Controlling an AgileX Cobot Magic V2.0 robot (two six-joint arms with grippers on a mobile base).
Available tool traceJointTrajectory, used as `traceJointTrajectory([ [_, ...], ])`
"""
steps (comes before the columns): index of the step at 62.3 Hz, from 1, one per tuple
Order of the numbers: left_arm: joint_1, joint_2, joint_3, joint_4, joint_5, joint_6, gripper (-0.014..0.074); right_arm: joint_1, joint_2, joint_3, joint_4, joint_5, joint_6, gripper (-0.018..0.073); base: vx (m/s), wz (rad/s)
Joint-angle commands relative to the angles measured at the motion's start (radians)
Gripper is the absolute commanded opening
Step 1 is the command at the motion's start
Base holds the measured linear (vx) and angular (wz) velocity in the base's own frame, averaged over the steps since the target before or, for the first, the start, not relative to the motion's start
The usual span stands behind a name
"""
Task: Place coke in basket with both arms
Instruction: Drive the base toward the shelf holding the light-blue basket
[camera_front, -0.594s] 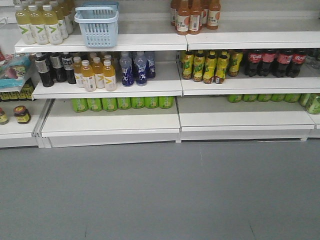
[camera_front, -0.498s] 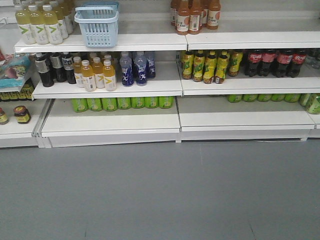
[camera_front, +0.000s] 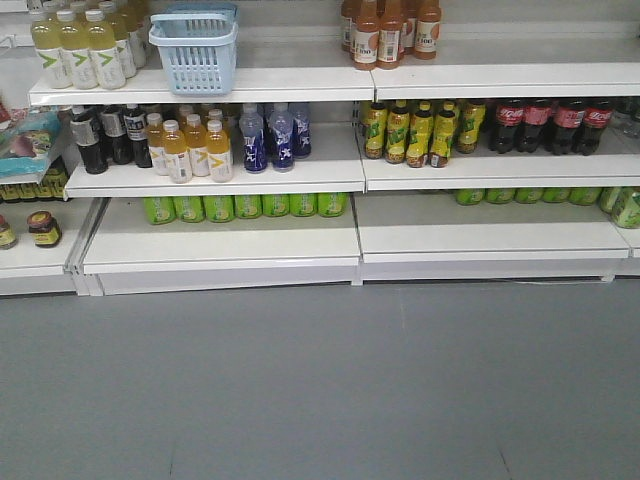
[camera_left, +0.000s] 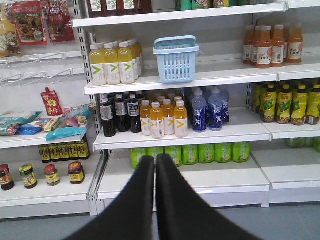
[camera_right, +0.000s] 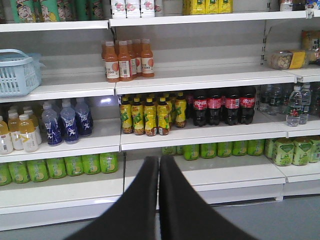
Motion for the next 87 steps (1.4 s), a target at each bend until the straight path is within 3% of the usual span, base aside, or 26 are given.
traceJointTrajectory([
  [1, -0.006, -0.016, 0.015, -0.008, -0.070, -0.004, -0.0005, -0.007, -0.015, 0.019, -0.003, -0.073, -0.007, -0.0010, 0.00, 0.00],
  [87, -0.006, -0.016, 0.015, -0.008, -0.070, -0.004, -0.0005, -0.007, -0.015, 0.019, -0.003, -0.073, -0.007, -0.0010, 0.06, 0.01],
])
